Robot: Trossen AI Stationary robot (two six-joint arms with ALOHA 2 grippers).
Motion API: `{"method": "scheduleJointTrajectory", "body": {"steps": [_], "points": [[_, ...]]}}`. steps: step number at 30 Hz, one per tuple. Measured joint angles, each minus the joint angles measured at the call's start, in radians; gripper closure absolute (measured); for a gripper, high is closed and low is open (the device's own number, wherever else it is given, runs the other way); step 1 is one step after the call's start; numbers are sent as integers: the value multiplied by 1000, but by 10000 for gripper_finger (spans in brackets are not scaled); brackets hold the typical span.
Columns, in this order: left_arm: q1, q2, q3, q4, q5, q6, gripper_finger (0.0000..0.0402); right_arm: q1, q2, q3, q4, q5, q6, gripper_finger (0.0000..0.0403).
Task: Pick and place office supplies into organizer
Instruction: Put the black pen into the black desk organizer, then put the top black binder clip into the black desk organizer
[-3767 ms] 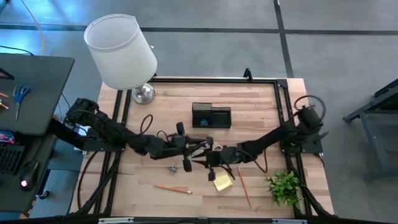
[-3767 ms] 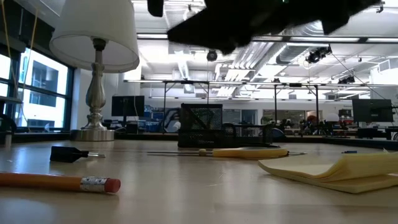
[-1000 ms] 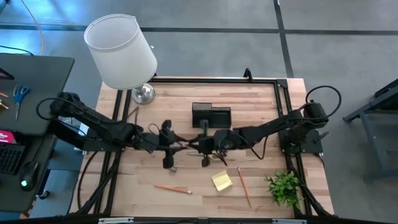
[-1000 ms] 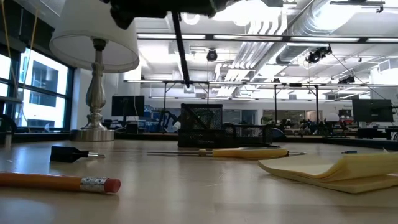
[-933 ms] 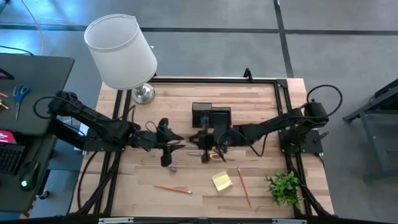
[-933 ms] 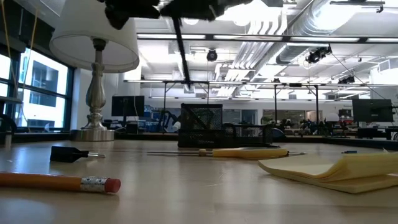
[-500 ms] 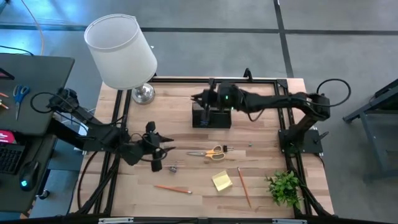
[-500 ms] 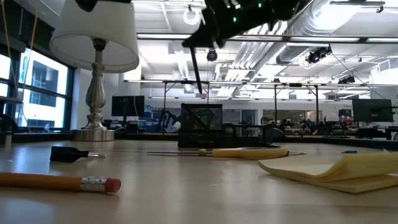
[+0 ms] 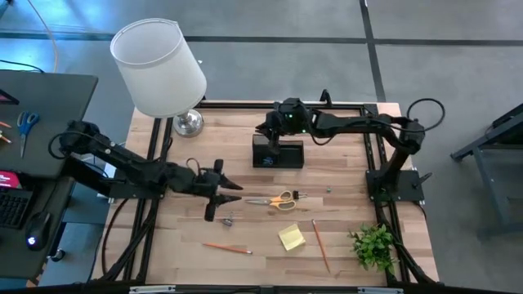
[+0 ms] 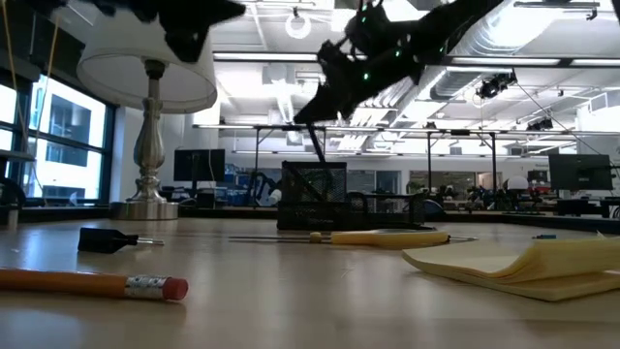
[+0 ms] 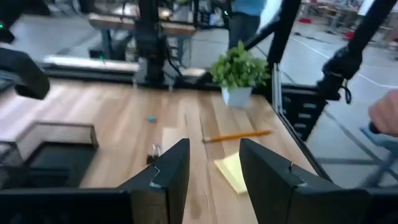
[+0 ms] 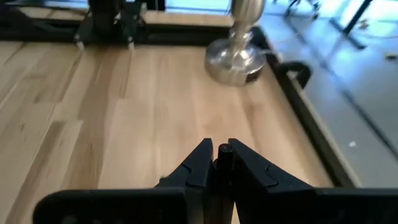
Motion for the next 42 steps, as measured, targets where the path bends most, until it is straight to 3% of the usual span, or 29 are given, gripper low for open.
{"method": "scheduleJointTrajectory", "body": {"steps": [8,20,26,29,33,42], "points": [[158,0,-47,-22,1,-102,270,-30,70,0,5,-63,-26,371],[205,0,-48,-81,-14,-122,270,-45,68,0,-75,-90,-11,269],[206,0,-48,-86,5,-94,270,-14,-55,0,-184,-84,19,246],[207,0,-48,-69,5,-40,270,30,-153,2,-281,-20,25,250],[207,0,-48,-62,61,16,270,113,-251,3,-538,81,63,255],[207,-3,-47,4,100,62,270,341,-279,0,-921,318,285,260]]}}
